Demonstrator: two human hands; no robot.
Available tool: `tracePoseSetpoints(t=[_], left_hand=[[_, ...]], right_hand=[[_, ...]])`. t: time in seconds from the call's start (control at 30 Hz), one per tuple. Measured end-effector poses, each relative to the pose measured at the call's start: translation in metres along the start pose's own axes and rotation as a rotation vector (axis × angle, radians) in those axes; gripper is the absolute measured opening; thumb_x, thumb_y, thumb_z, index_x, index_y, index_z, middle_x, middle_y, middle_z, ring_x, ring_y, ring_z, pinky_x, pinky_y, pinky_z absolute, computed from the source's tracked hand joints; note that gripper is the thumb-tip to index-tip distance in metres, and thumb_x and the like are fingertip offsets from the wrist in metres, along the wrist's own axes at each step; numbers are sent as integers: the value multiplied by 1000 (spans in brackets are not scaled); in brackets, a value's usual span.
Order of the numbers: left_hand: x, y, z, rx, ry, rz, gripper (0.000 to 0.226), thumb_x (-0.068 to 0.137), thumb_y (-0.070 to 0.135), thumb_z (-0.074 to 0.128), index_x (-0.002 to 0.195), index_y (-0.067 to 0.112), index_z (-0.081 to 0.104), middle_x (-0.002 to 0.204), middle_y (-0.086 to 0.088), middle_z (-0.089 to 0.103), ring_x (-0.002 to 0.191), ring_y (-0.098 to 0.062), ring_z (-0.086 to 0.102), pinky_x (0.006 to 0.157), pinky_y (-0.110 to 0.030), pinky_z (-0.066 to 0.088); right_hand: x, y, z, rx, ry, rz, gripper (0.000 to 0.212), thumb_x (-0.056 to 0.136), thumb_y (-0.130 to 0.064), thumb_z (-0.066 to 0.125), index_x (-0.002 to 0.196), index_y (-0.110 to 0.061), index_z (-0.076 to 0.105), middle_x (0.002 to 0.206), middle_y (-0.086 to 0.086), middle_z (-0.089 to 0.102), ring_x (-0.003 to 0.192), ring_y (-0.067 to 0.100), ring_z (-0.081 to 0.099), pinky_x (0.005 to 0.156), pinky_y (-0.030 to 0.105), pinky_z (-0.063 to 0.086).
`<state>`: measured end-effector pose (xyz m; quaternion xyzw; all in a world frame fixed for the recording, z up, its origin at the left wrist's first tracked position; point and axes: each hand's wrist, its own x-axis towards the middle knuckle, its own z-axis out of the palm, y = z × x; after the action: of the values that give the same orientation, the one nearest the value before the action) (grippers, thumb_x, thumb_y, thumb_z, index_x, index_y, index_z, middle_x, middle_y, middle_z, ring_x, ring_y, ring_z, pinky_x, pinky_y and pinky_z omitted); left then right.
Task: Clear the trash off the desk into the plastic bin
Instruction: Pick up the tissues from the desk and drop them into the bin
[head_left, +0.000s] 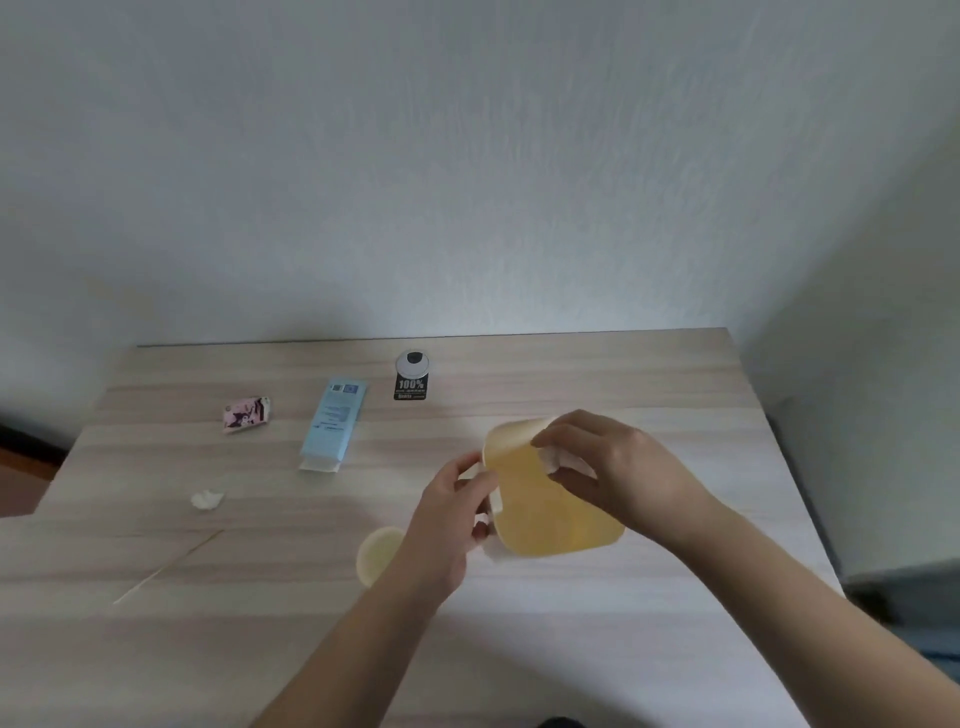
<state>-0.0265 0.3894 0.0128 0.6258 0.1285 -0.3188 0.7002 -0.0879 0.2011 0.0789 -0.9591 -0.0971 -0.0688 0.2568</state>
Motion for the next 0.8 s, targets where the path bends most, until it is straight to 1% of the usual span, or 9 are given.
tracePoseSetpoints(t=[0.03,0.1,0.23,0.3,0.43,0.53,0.63,0.7,0.8], left_hand=[[-4,-4,2,4,-13,-7,32,87,15,66,118,21,66,92,-12,59,79,-19,55,59,-29,46],[-14,-11,5,4,-19,-13,33,86,16,67,118,21,66,96,-14,59,84,-22,54,61,-31,46],[-35,-25,10,10,-11,2,33,83,16,68,116,24,67,96,-11,62,83,-21,56,57,-28,48],[-47,-34,12,12,2,3,34,83,17,69,117,23,67,96,-9,65,82,-19,58,59,-29,47],[-77,-57,14,-6,43,-3,34,84,21,70,117,19,66,88,0,73,73,-13,65,62,-31,48],[-98,-75,13,2,50,-1,37,79,25,70,116,21,66,87,2,75,76,-13,67,70,-38,47],[-117,-89,9,34,61,0,38,78,29,69,115,24,66,89,-1,74,83,-16,65,74,-40,47],[-126,-95,4,38,77,6,37,77,30,69,114,27,67,92,-2,74,86,-18,66,75,-41,48],[-138,-99,-6,42,92,21,34,88,23,64,121,25,64,103,-7,74,91,-22,68,76,-41,50]], right_hand=[[-7,1,-3,-15,-19,-5,25,84,-15,72,108,-15,69,107,-1,68,92,18,65,71,31,54],[-22,5,-11,-31,-38,2,31,85,-23,72,115,-19,66,112,-3,66,97,16,64,75,31,54],[-57,6,-20,18,47,68,37,86,-25,70,122,-22,62,109,-7,65,94,11,64,73,22,49],[-73,4,-22,42,54,63,36,88,-26,68,123,-21,61,109,-7,65,95,10,63,75,23,50],[-107,8,-28,74,53,55,35,89,-25,67,123,-19,61,112,-4,65,97,14,63,80,25,50],[-130,9,-27,98,81,86,33,89,-24,67,122,-18,63,112,-4,66,97,15,64,79,22,47],[-145,6,-23,96,82,59,32,89,-22,66,120,-14,64,112,1,67,100,22,65,83,33,52],[-148,5,-19,88,75,45,32,90,-21,66,120,-12,64,113,3,68,102,26,63,87,40,51],[-149,2,-14,85,64,45,33,90,-23,65,122,-14,63,116,2,66,103,26,62,88,43,50]])
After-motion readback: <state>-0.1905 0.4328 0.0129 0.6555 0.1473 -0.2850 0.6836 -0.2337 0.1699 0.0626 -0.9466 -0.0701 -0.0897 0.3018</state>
